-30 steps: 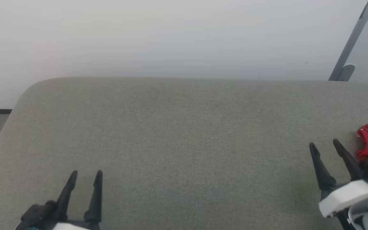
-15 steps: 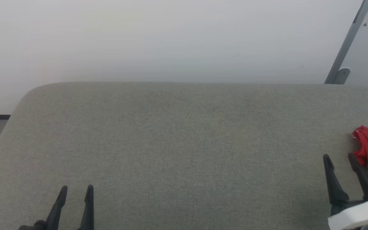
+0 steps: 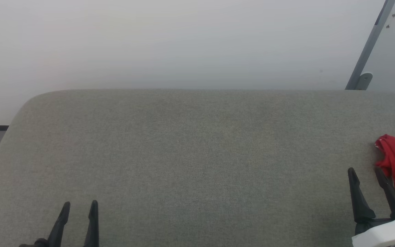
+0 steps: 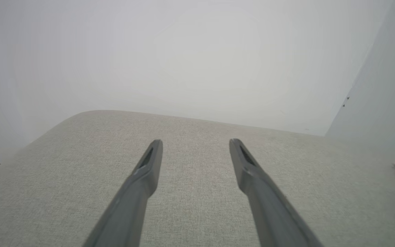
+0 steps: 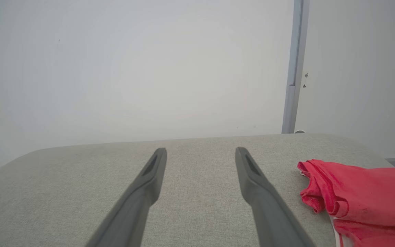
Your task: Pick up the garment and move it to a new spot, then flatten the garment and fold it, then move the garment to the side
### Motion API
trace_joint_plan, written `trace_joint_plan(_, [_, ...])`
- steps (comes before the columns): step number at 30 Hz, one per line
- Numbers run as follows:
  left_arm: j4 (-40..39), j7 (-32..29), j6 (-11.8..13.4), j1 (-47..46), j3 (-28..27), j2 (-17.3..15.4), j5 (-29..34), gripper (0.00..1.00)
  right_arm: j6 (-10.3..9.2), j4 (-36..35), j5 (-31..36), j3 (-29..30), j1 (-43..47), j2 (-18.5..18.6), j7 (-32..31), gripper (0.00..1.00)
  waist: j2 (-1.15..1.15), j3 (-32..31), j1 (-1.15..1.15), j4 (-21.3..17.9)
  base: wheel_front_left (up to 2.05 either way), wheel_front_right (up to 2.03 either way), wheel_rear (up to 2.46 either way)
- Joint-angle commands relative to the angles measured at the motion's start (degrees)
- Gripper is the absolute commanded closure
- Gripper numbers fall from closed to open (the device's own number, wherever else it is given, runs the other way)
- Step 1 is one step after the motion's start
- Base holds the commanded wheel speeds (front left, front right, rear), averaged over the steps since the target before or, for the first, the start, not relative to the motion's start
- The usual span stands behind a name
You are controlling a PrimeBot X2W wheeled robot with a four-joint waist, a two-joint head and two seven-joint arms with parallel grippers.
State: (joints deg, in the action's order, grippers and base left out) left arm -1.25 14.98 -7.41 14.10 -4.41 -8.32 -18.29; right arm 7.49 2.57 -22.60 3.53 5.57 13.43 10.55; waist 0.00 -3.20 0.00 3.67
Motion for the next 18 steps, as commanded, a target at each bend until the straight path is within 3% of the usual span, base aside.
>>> trace_joint_plan(1, [0.1, 0.3, -0.1, 0.5, -0.4, 0.3, 0.0, 0.00, -0.01, -0.3, -0.1, 0.0, 0.5, -0.3, -0.3, 0.00, 0.00, 0.0, 0.00, 0.1, 0.00, 0.00, 0.00])
trace_joint_plan(2, [0.0, 0.3, -0.1, 0.5, -0.4, 0.3, 0.2, 0.00, -0.01, -0.5, -0.2, 0.0, 0.5, -0.3, -0.4, 0.00, 0.00, 0.1, 0.00, 0.1, 0.00, 0.00, 0.00])
trace_joint_plan(3, [0.2, 0.0, 0.0, 0.0, -0.2, 0.2, 0.1, 1.00, 0.01, 0.0, -0.1, 0.0, 0.1, -0.2, -0.3, 1.00, 0.00, 0.1, 0.00, 0.1, 0.00, 0.00, 0.00])
trace_joint_plan(7, [2.4, -0.1, 0.0, 0.0, 0.3, 1.0, -0.1, 1.00, 0.01, 2.1, -0.3, -0.3, 0.9, -1.3, -0.6, 1.00, 0.00, 0.1, 0.00, 0.0, 0.00, 0.00, 0.00])
trace_joint_plan(18, [4.1, -2.7, 0.0, -2.8, 0.3, 1.3, -10.6, 1.00, 0.01, 3.3, -9.8, 0.2, -1.0, -2.5, -2.9, 1.00, 0.00, 0.3, 0.00, -0.3, 0.00, 0.00, 0.00])
